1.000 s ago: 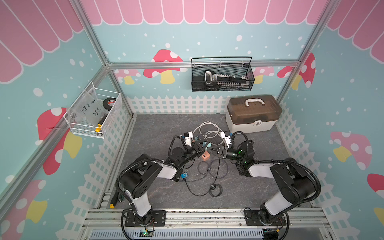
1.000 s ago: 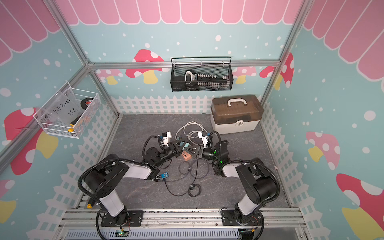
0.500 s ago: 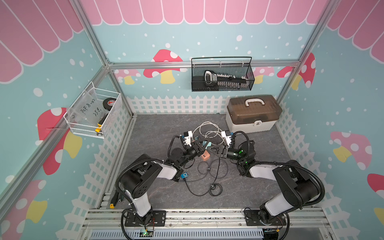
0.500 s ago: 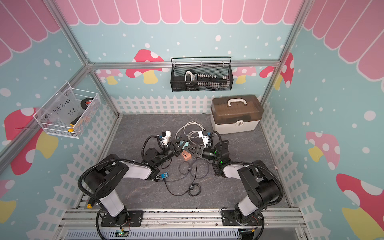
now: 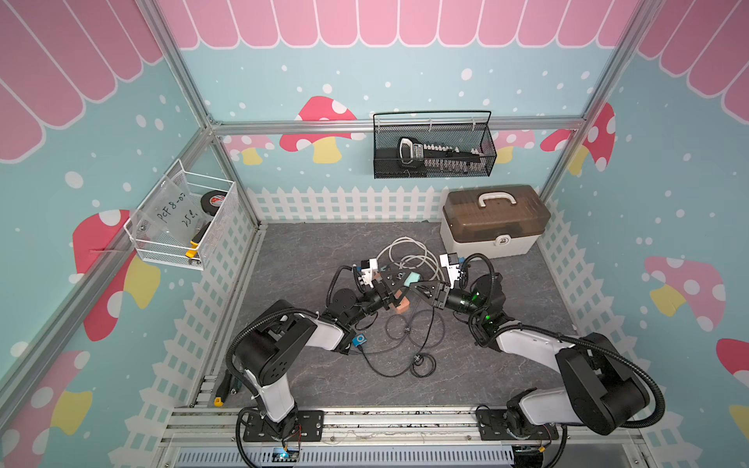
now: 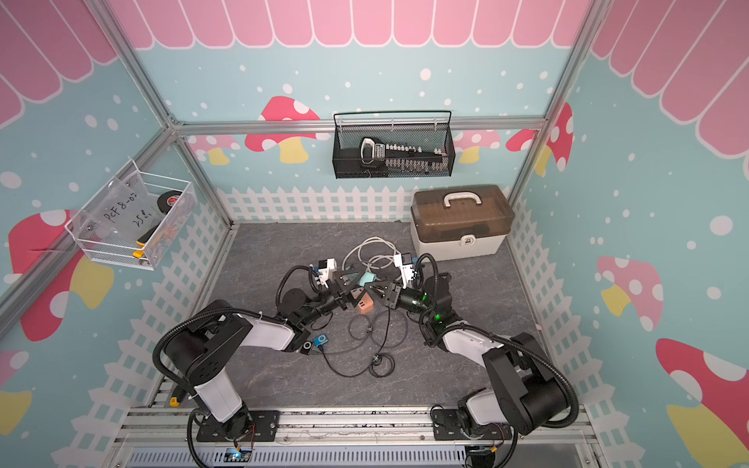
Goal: Charge mp3
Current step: Place the MP3 player at the center of the board, then insert the plug into the socket.
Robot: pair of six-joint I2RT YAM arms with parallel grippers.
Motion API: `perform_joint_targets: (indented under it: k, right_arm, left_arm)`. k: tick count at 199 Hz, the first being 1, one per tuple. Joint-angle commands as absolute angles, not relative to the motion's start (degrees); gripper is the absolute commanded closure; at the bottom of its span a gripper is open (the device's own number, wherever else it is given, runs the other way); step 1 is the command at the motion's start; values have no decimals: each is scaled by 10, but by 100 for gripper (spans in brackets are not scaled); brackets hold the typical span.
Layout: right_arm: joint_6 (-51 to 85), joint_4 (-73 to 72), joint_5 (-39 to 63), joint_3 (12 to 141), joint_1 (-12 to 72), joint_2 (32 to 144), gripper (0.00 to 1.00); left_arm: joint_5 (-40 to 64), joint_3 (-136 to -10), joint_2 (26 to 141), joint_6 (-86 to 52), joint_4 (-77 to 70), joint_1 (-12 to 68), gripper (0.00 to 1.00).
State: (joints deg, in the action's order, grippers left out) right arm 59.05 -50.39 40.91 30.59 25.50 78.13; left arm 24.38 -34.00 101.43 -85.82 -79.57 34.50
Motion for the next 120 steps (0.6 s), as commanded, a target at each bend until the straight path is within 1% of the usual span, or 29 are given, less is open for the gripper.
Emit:
perform_joint_targets:
  k: [1, 18, 34, 55, 64, 74, 87, 105, 120]
  right_arm:
    - [500, -349, 369, 329, 252, 761, 100]
    - [458, -239, 361, 367, 252, 774, 100]
    - [416, -133, 356, 415, 252, 799, 100]
    - [377, -54, 358, 466, 253, 824, 100]
    - [357, -10, 344, 493, 254, 835, 100]
    - [332, 33, 328, 521, 254, 848, 100]
    - [301, 101, 303, 566, 257, 869, 100]
    - [266, 168, 275, 621, 267, 901, 100]
    - [239, 224, 241, 666, 278, 931, 100]
  left_arm:
    - [260, -324, 990, -871, -813, 320, 1]
    - [268, -319, 989, -875, -801, 305, 1]
    - [277, -311, 982, -872, -761, 291, 1]
    - [280, -305, 947, -817, -664, 283, 1]
    - [281, -312, 922, -777, -598, 282, 1]
    - [265, -316, 885, -729, -493, 280, 1]
    - [233, -321, 836, -676, -393, 281, 1]
    - [174, -347, 775, -602, -215, 280, 1]
    - [129, -361, 728, -568, -114, 279, 1]
